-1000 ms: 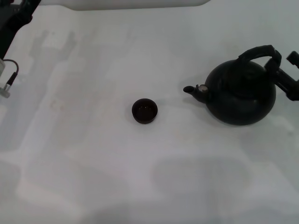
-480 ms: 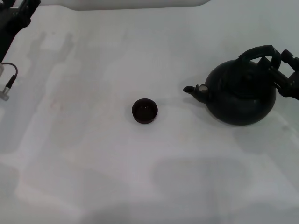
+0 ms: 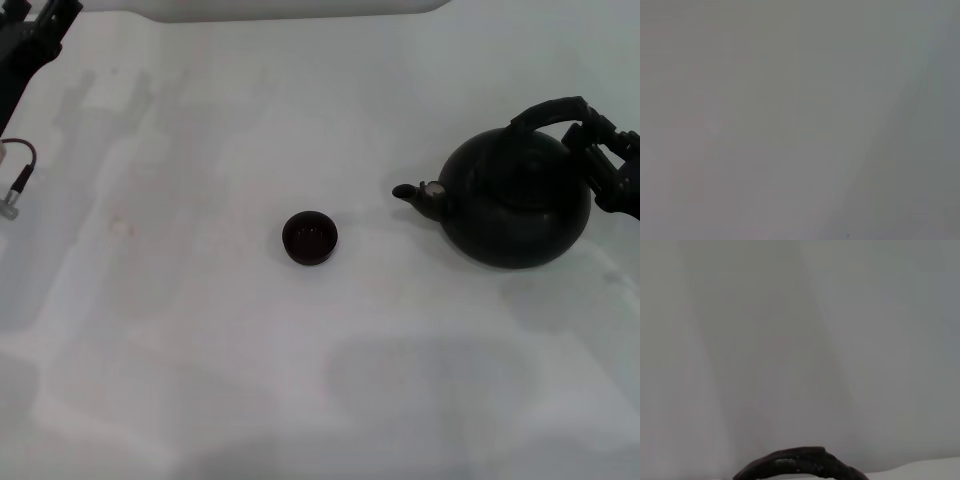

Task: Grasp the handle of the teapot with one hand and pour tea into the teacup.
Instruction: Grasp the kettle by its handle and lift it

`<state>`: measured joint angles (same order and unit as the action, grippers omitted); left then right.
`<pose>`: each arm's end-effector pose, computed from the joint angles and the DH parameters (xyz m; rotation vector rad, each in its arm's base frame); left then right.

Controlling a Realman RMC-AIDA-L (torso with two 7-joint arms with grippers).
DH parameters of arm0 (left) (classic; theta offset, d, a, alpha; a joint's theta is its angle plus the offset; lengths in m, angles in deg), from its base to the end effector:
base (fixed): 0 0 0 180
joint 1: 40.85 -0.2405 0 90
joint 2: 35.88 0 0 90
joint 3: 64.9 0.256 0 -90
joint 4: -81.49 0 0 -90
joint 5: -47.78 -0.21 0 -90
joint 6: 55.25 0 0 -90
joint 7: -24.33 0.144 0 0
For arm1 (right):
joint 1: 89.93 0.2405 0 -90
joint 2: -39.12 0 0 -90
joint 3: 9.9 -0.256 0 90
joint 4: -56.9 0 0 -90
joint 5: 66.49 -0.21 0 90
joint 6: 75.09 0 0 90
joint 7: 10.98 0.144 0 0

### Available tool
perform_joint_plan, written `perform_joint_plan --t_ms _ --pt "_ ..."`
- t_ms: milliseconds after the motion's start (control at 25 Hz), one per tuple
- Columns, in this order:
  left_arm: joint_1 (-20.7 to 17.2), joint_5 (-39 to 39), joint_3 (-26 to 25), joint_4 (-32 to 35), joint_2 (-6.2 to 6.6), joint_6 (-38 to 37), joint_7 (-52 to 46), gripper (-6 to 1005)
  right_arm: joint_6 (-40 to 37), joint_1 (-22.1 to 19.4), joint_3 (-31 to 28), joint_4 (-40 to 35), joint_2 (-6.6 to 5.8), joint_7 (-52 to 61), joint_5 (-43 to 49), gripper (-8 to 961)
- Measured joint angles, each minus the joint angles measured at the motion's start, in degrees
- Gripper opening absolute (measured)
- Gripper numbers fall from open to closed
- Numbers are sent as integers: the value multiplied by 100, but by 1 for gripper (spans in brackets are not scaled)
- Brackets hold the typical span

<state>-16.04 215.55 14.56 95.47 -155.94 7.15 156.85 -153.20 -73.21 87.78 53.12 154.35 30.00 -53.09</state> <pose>-0.3124 0.3533 -0.0004 -1.5824 -0.9259 -1.1049 0.3574 0.2607 -0.0144 -1.9172 0.8142 0.9164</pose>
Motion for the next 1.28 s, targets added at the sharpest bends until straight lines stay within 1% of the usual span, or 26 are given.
perform_joint_plan --t_ms 160,520,720,880,960,1040,1080,1280 --pt "-2 1 -1 -1 0 0 -8 862 -26 -3 -2 0 0 -75 6 355" --pt "-3 1 -1 -1 1 0 -8 861 -135 -5 -8 -4 0 -152 8 193" --pt "-2 1 -1 -1 8 -25 -8 861 -317 1 17 -323 6 -237 11 184" --pt "-3 1 0 -1 9 -22 -8 862 -286 97 98 -689 8 -457 14 179" --pt "12 1 0 -1 13 -16 -8 862 -246 139 104 -759 8 -562 14 176" --pt "30 1 -1 4 21 -13 -8 862 -15 237 138 -951 9 -984 15 174" --pt "33 1 0 10 22 -12 -8 862 -15 237 138 -951 9 -984 15 172" --pt "36 1 0 9 25 -13 -8 862 652 301 304 -1375 22 -1761 14 166"
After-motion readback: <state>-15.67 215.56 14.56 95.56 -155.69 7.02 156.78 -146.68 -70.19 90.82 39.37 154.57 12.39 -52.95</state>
